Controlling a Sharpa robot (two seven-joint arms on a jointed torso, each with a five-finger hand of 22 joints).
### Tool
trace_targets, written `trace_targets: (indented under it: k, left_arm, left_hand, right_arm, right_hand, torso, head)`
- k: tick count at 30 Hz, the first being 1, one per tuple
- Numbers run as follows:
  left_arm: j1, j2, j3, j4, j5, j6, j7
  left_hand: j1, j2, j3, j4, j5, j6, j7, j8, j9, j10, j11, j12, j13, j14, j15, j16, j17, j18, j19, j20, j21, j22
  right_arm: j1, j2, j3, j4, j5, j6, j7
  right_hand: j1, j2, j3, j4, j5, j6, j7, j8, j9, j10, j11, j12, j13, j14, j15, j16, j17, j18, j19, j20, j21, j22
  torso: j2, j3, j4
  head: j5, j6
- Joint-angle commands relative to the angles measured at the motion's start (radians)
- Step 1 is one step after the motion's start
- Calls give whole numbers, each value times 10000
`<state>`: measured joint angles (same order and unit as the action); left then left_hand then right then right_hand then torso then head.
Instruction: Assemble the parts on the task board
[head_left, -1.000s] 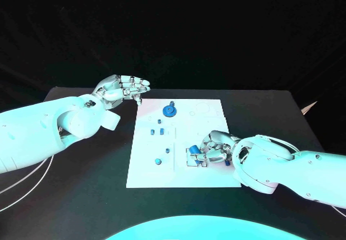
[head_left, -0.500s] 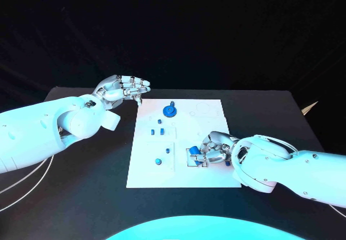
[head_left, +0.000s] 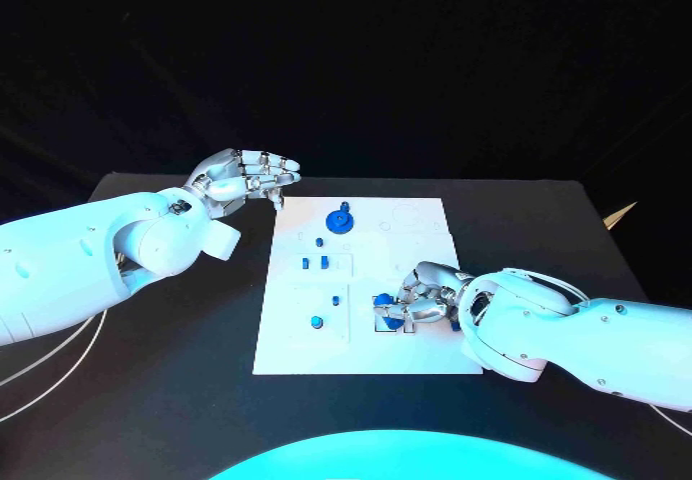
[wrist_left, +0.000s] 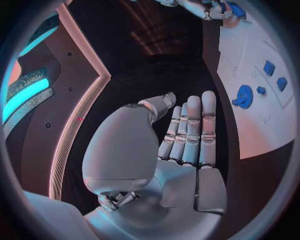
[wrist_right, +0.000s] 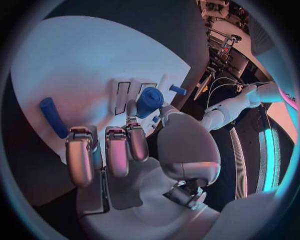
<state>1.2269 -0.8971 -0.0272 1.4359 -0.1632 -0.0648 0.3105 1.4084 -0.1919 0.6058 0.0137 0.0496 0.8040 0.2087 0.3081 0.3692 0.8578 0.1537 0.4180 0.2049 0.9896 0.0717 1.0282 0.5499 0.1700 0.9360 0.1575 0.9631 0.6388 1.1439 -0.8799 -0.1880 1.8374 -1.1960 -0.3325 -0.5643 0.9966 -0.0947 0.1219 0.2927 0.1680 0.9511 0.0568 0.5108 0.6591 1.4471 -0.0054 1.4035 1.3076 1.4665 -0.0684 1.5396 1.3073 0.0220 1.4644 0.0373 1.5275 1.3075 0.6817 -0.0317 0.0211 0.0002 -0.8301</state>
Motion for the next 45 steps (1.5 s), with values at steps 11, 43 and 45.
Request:
trace_targets:
  k: [11,43,45]
  left_arm:
    - [5,12,7,16,49,93,85]
    - [4,0,7,11,49,118,82]
    - [4,-1,7,9,49,116,82]
  left_hand:
    - [-68,29,42,28,30,30,47,35,-8,-19,-22,63,-9,-52,2,-24,-9,156,-51,45,4,13]
    - [-55,36,58,16,30,34,43,44,-11,-11,-27,86,-11,-55,-3,-23,-11,158,-53,41,7,14]
    - [-55,36,58,16,30,34,43,44,-11,-11,-27,86,-11,-55,-3,-23,-11,158,-53,41,7,14]
  right_arm:
    - [-17,36,1,49,-88,-69,209]
    - [-51,-615,3,642,-406,266,657]
    - [-51,-572,3,563,-443,239,614]
  right_hand:
    - [-808,60,-1547,13,-1175,-199,137,-19,59,-229,26,-491,772,892,-12,-9,1906,-107,947,-33,-140,2481]
    - [2308,420,-1455,-331,-412,-33,50,0,89,84,-56,-161,1178,905,-76,9,1959,-139,982,-80,26,2526]
    - [2366,477,-1414,-310,-416,-18,46,-2,83,90,-60,-155,1187,903,-80,4,1948,-140,983,-82,28,2526]
  torso:
    - [-3,8,-9]
    - [2,11,13]
    - [2,8,6]
  head:
    - [-13,7]
    - [-38,28]
    - [-37,24]
